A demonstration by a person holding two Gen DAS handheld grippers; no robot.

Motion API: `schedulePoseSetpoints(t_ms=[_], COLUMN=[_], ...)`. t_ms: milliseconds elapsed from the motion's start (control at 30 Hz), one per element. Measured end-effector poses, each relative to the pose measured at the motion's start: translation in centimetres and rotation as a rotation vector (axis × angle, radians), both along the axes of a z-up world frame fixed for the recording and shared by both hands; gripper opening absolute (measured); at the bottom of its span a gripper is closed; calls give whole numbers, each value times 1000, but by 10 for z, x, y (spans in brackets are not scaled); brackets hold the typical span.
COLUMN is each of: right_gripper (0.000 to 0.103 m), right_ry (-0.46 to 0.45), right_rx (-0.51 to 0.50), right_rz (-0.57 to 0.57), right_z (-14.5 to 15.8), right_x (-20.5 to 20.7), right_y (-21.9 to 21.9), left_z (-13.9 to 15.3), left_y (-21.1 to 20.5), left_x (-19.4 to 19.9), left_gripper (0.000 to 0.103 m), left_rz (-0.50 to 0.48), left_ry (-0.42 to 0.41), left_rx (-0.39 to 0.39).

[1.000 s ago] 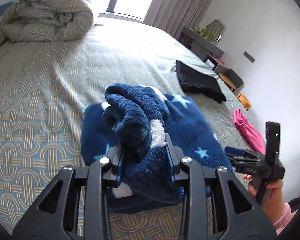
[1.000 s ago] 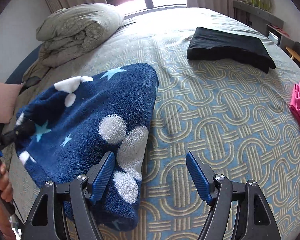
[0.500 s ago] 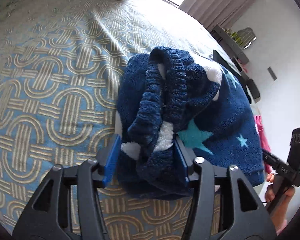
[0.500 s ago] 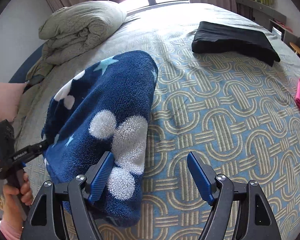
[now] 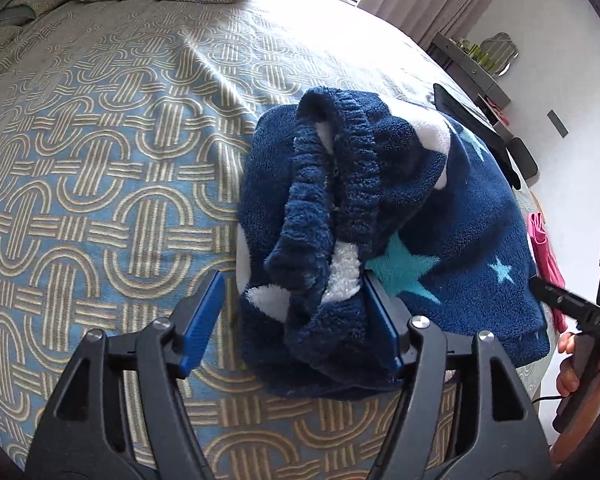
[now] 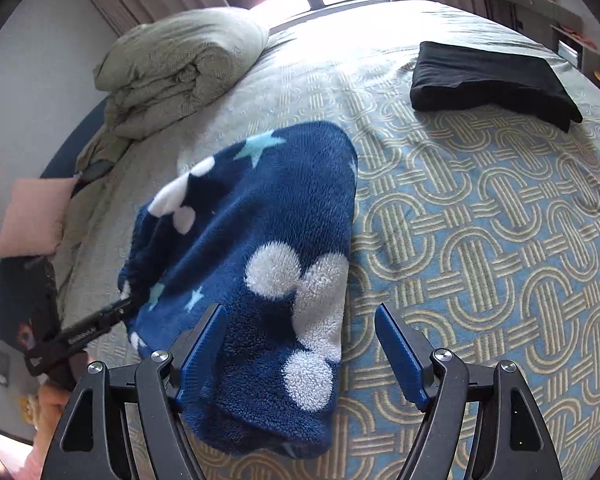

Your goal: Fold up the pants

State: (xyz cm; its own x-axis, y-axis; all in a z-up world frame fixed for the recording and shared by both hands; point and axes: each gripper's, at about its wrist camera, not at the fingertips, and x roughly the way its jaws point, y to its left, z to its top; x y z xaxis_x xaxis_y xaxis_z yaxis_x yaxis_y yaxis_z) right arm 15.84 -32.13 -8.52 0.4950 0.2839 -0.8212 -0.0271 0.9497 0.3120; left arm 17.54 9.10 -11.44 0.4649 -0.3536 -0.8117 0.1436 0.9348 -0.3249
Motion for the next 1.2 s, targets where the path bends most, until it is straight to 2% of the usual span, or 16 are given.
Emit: schedulePoseSetpoints(t_ms=[67,100,133,200,267,333,467,667,733,867,1000,1067,1133,1200], right_gripper=[84,88,93,93,93,93,93,96,96,96,96,96,96,96], right_ry=[73,96,109,149,189,191,164,175,171,73,61,88,131,173], right_rx=[-72,-74,-35,105,195,207,160,154,131,96,190,225,267,315], right_rz=[13,-2,-31,-83,-102,-105,-92,-88,-73,-45,-17,-22,-34,-32], right_z=[-23,-34,-42,-52,-59,-60,-57,-58,-48,-19,-13,-22,-35,-47], right_x=[5,6,5,3,2,1,0,1,5,20,43,54,63,69], right_y=[6,4,-2,-19,-30,-34,-28,-30,-28,-25,-29,-32,-34,-37], left_z=[-2,-3,-3,-2,-2,-2,0,1,6,16,12,4,-5,-14], left_y=[1,1,1,-1,-4,-6,-8,-2,0,-1,-1,-1,0,0], left_x=[-3,-3,-4,-5,-3,-3,-4,0,3,14,28,34,40,43], left_gripper=[77,78,79,81,82,82,82,82,82,82,82,85,94,96], left_rz=[0,-1,-3,-7,-14,-13,-18,-13,-15,-30,-38,-40,-37,-43], left_ry=[2,2,-2,-7,-3,-3,-11,26,34,22,59,93,128,151], left_rx=[5,8,12,22,26,33,50,14,-5,-15,-41,-52,-64,-84])
